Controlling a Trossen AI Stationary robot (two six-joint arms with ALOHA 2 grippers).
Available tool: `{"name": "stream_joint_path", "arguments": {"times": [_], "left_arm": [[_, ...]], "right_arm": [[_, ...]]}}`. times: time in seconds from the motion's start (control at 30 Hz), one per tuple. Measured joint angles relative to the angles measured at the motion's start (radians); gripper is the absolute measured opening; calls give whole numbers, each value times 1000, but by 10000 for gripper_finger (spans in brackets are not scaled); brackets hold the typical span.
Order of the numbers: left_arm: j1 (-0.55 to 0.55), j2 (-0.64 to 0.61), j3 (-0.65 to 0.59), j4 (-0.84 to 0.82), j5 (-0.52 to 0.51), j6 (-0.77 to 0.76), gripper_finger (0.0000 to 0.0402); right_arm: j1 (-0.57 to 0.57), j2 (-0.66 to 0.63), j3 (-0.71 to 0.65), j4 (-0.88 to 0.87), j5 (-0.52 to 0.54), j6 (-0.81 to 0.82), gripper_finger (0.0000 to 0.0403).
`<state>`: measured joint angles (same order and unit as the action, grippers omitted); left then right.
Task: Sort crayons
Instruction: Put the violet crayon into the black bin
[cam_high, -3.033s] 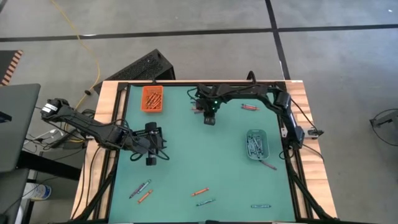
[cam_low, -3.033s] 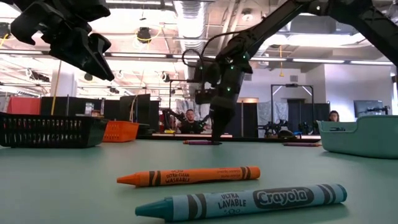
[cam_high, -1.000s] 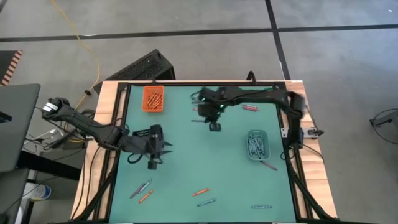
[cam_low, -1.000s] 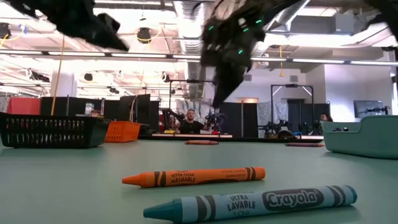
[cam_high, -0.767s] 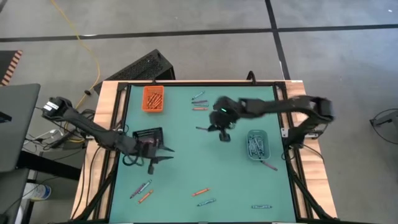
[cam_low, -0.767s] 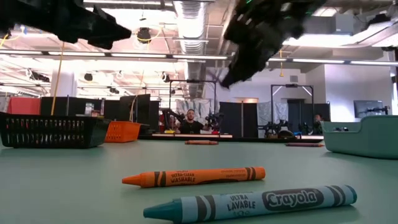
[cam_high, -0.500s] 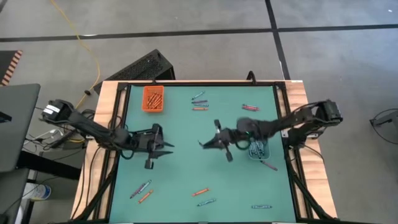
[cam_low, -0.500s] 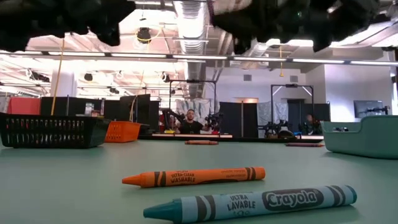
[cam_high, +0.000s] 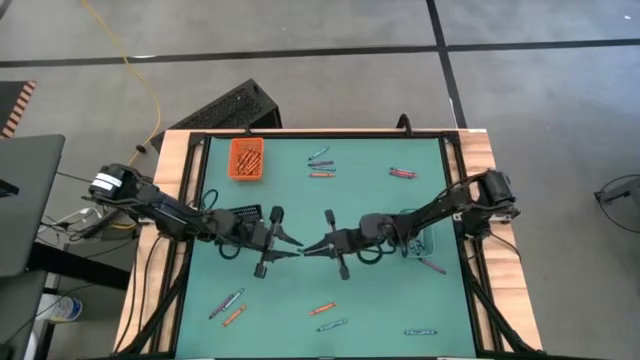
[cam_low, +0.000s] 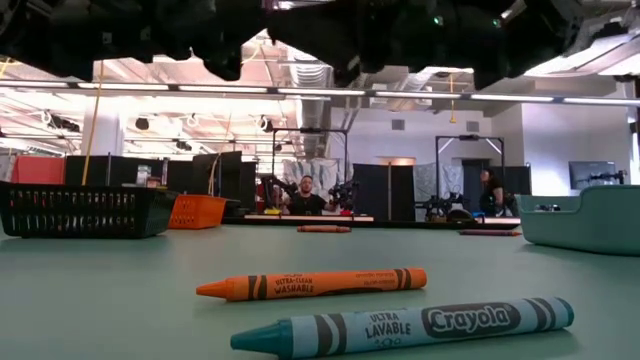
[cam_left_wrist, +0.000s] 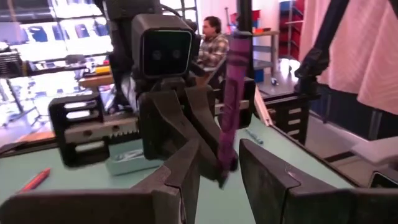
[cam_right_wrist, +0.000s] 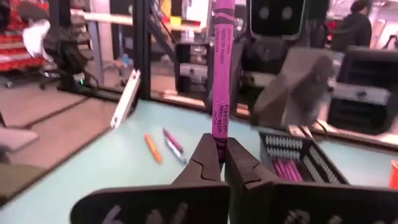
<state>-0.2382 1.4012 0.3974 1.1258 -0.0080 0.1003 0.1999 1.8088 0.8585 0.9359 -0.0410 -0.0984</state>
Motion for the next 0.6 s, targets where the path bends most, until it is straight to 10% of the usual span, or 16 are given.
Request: {"name": "stream_joint_path", "arguments": {"times": [0.6], "left_arm": [[-1,-23,7,-37,24,54,66]], "right_arm": [[-16,23,57,-87,21,28,0]]}}
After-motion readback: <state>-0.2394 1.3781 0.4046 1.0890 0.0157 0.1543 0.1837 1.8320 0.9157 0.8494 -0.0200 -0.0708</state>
